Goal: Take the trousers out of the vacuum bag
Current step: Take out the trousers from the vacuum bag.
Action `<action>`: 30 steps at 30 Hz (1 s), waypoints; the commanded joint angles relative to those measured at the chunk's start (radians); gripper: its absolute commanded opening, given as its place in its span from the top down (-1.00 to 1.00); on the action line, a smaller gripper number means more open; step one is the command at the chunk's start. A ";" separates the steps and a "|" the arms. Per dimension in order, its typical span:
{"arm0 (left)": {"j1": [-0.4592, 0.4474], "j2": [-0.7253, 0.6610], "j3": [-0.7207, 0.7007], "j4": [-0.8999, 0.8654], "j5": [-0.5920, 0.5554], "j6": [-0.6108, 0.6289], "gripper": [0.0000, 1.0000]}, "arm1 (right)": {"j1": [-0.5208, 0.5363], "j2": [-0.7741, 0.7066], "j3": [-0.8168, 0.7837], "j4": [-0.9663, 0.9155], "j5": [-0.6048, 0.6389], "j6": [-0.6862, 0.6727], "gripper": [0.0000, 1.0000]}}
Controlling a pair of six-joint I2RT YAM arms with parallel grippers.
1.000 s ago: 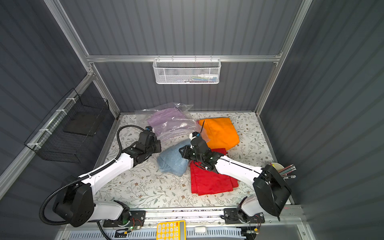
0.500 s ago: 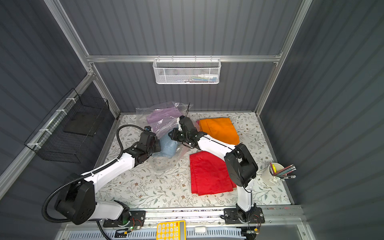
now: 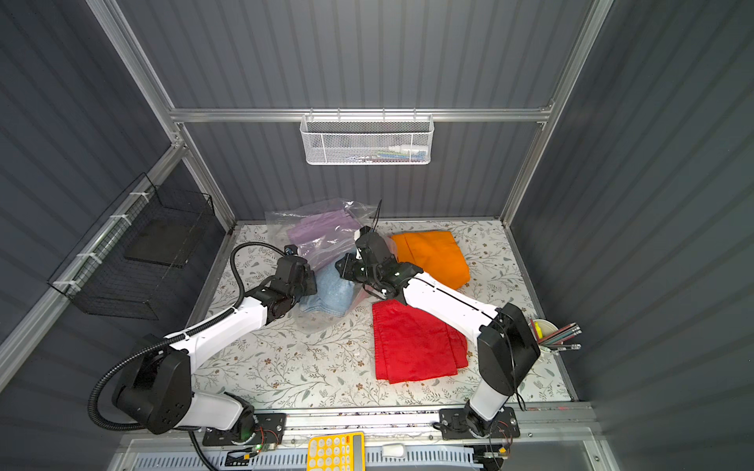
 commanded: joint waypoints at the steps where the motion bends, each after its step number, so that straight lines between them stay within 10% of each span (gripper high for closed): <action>1: -0.001 0.008 0.016 0.004 -0.001 0.008 1.00 | 0.006 -0.066 0.034 0.158 -0.025 0.009 0.99; 30: 0.039 0.101 0.078 0.011 -0.011 0.047 1.00 | -0.093 -0.326 -0.123 0.232 -0.392 -0.095 0.99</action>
